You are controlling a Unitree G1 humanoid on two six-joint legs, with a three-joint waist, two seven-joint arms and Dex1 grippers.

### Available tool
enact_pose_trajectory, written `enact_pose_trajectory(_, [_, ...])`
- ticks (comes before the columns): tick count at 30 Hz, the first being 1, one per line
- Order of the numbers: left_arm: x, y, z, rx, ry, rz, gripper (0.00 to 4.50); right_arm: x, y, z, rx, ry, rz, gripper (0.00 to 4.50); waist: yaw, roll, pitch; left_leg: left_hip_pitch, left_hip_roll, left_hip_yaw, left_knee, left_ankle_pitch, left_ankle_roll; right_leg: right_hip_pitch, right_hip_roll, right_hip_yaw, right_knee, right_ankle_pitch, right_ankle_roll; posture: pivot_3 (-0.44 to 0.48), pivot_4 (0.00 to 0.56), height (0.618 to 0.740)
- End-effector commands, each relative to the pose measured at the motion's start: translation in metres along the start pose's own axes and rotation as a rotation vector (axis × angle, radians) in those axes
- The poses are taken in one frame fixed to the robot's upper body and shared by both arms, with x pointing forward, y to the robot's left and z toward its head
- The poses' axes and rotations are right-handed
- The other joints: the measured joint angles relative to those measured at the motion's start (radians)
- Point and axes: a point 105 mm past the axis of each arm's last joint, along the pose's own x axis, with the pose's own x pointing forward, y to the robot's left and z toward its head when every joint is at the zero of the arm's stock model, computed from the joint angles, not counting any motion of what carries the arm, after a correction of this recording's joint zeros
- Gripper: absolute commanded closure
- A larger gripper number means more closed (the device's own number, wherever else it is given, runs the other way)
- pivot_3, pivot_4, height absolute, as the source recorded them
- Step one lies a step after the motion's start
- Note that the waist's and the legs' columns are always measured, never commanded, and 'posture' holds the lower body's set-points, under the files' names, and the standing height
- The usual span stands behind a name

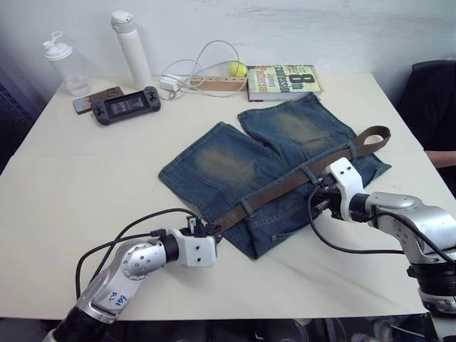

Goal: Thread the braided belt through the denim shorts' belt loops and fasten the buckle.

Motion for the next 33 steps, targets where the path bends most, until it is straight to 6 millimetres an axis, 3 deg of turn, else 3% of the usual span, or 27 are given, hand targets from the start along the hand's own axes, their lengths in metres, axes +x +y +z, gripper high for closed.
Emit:
enact_pose_trajectory(1, [-0.013,0.008,-0.042,-0.061,0.185,0.055,4.46,0.0,0.002,-0.001,0.005,-0.001,-0.001,4.5,-0.002,0.001,0.0,0.0,0.0,0.0,0.0,0.0,0.0,0.0,0.0,0.0,0.0,0.0,0.0,0.0,0.15,0.735])
enact_pose_trajectory(6, [-0.031,0.033,-0.055,-0.118,0.257,0.23,4.46,0.001,0.001,0.002,0.0,-0.004,0.005,4.5,-0.006,0.001,0.0,0.0,0.0,0.0,0.0,0.001,-0.001,-0.001,0.0,0.0,0.0,0.0,0.0,0.0,0.15,0.735])
enact_pose_trajectory(11, [-0.059,0.038,-0.046,-0.117,0.259,0.339,4.46,0.006,0.004,0.001,-0.005,0.006,0.028,4.5,-0.009,0.001,0.0,-0.001,0.0,0.0,0.0,0.001,-0.002,-0.001,0.0,0.0,-0.001,0.0,0.0,0.0,0.15,0.735])
enact_pose_trajectory(14, [-0.081,0.035,-0.052,-0.115,0.306,0.397,4.46,0.01,0.006,-0.001,-0.003,0.014,0.041,4.5,-0.011,0.0,0.0,-0.002,0.0,0.001,0.0,0.001,-0.002,-0.001,0.0,0.0,-0.002,0.0,0.0,0.0,0.15,0.735])
enact_pose_trajectory(23, [-0.192,0.016,-0.108,-0.199,0.61,0.554,4.46,0.021,0.012,0.001,-0.005,0.022,0.087,4.5,-0.026,-0.001,0.0,0.0,0.001,0.001,-0.001,-0.002,0.002,-0.001,0.0,0.001,-0.002,-0.001,-0.001,0.0,0.15,0.735])
enact_pose_trajectory(25, [-0.206,0.008,-0.114,-0.238,0.639,0.568,4.46,0.025,0.014,0.002,-0.01,0.022,0.101,4.5,-0.027,-0.002,0.0,0.0,0.001,0.001,-0.001,-0.003,0.003,-0.001,-0.001,0.001,-0.002,-0.001,-0.001,0.0,0.15,0.735])
enact_pose_trajectory(28, [-0.203,0.0,-0.109,-0.249,0.602,0.533,4.46,0.029,0.017,0.005,-0.014,0.018,0.117,4.5,-0.027,-0.004,-0.001,0.0,0.001,0.001,-0.002,-0.005,0.003,-0.001,-0.001,0.001,-0.002,-0.001,-0.002,0.0,0.15,0.735])
enact_pose_trajectory(33, [-0.168,-0.01,-0.081,-0.361,0.372,0.487,4.46,0.03,0.018,0.009,-0.018,0.011,0.125,4.5,-0.03,-0.004,-0.001,0.0,0.001,0.001,-0.002,-0.006,0.003,-0.001,-0.001,0.001,-0.002,-0.001,-0.002,0.0,0.15,0.735])
